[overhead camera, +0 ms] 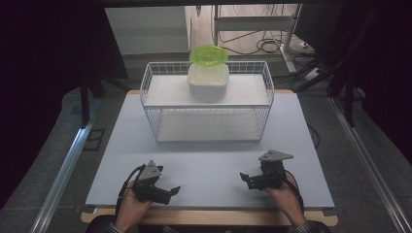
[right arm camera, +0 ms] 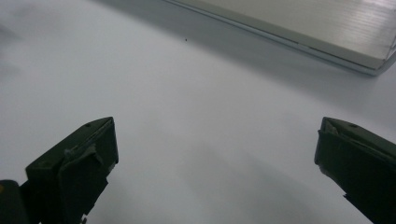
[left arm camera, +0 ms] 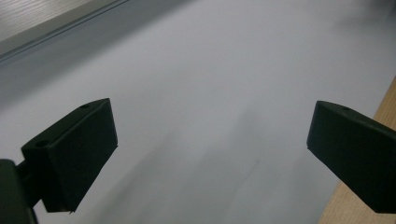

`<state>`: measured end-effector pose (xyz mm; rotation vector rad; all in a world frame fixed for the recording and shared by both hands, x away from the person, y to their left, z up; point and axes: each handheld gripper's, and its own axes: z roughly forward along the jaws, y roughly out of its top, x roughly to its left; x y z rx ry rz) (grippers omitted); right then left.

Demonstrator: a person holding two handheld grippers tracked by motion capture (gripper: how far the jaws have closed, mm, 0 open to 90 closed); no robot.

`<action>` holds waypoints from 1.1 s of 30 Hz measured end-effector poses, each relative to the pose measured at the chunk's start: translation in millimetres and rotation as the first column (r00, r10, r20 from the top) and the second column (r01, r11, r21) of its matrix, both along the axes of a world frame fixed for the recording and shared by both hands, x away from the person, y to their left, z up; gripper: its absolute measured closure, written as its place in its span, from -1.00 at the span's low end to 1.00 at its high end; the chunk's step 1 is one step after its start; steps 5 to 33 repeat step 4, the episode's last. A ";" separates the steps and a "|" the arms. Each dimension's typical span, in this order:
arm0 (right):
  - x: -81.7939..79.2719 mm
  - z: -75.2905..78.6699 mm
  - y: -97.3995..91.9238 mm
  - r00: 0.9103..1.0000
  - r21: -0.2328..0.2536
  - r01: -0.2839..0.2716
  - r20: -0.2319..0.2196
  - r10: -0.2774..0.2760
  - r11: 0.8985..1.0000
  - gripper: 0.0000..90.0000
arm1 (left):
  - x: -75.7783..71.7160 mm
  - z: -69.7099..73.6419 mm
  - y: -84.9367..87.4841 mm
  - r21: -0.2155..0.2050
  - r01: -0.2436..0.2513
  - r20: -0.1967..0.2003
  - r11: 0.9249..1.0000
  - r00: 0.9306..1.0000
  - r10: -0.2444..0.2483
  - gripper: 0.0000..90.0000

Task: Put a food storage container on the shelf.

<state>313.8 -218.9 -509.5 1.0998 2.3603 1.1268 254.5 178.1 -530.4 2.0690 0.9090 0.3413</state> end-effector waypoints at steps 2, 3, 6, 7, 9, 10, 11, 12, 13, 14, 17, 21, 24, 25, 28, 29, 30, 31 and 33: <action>0.0 -0.4 0.5 1.000 -0.008 0.003 -0.001 -0.004 1.000 -1.00 | 0.1 0.0 -0.1 0.001 0.000 0.000 1.000 1.000 0.000 -0.97; 0.1 -0.6 0.7 1.000 -0.010 0.004 0.000 -0.004 1.000 -1.00 | 0.2 0.1 -0.2 0.001 0.000 0.001 1.000 1.000 0.000 -0.97; 0.2 -0.8 0.8 1.000 -0.012 0.005 0.000 -0.005 1.000 -1.00 | 0.3 0.1 -0.4 0.002 -0.001 0.000 1.000 1.000 0.001 -0.97; 0.2 -0.8 0.8 1.000 -0.012 0.005 0.000 -0.005 1.000 -1.00 | 0.3 0.1 -0.4 0.002 -0.001 0.000 1.000 1.000 0.001 -0.97; 0.2 -0.8 0.8 1.000 -0.012 0.005 0.000 -0.005 1.000 -1.00 | 0.3 0.1 -0.4 0.002 -0.001 0.000 1.000 1.000 0.001 -0.97; 0.2 -0.8 0.8 1.000 -0.012 0.005 0.000 -0.005 1.000 -1.00 | 0.3 0.1 -0.4 0.002 -0.001 0.000 1.000 1.000 0.001 -0.97; 0.2 -0.8 0.8 1.000 -0.012 0.005 0.000 -0.005 1.000 -1.00 | 0.3 0.1 -0.4 0.002 -0.001 0.000 1.000 1.000 0.001 -0.97; 0.2 -0.8 0.8 1.000 -0.012 0.005 0.000 -0.005 1.000 -1.00 | 0.3 0.1 -0.4 0.002 -0.001 0.000 1.000 1.000 0.001 -0.97; 0.2 -0.8 0.8 1.000 -0.012 0.005 0.000 -0.005 1.000 -1.00 | 0.3 0.1 -0.4 0.002 -0.001 0.000 1.000 1.000 0.001 -0.97; 0.2 -0.8 0.8 1.000 -0.012 0.005 0.000 -0.005 1.000 -1.00 | 0.3 0.1 -0.4 0.002 -0.001 0.000 1.000 1.000 0.001 -0.97; 0.2 -0.8 0.8 1.000 -0.012 0.005 0.000 -0.005 1.000 -1.00 | 0.3 0.1 -0.4 0.002 -0.001 0.000 1.000 1.000 0.001 -0.97; 0.2 -0.8 0.8 1.000 -0.012 0.005 0.000 -0.005 1.000 -1.00 | 0.3 0.1 -0.4 0.002 -0.001 0.000 1.000 1.000 0.001 -0.97; 0.2 -0.8 0.8 1.000 -0.012 0.005 0.000 -0.005 1.000 -1.00 | 0.3 0.1 -0.4 0.002 -0.001 0.000 1.000 1.000 0.001 -0.97; 0.2 -0.8 0.8 1.000 -0.012 0.005 0.000 -0.005 1.000 -1.00 | 0.3 0.1 -0.4 0.002 -0.001 0.000 1.000 1.000 0.001 -0.97; 0.2 -0.8 0.8 1.000 -0.012 0.005 0.000 -0.005 1.000 -1.00 | 0.3 0.1 -0.4 0.002 -0.001 0.000 1.000 1.000 0.001 -0.97; 0.2 -0.8 0.8 1.000 -0.012 0.005 0.000 -0.005 1.000 -1.00 | 0.3 0.1 -0.4 0.002 -0.001 0.000 1.000 1.000 0.001 -0.97; 0.2 -0.8 0.8 1.000 -0.012 0.005 0.000 -0.005 1.000 -1.00 | 0.3 0.1 -0.4 0.002 -0.001 0.000 1.000 1.000 0.001 -0.97; 0.2 -0.8 0.8 1.000 -0.012 0.005 0.000 -0.005 1.000 -1.00 | 0.3 0.1 -0.4 0.002 -0.001 0.000 1.000 1.000 0.001 -0.97; 0.2 -0.8 0.8 1.000 -0.012 0.005 0.000 -0.005 1.000 -1.00 | 0.3 0.1 -0.4 0.002 -0.001 0.000 1.000 1.000 0.001 -0.97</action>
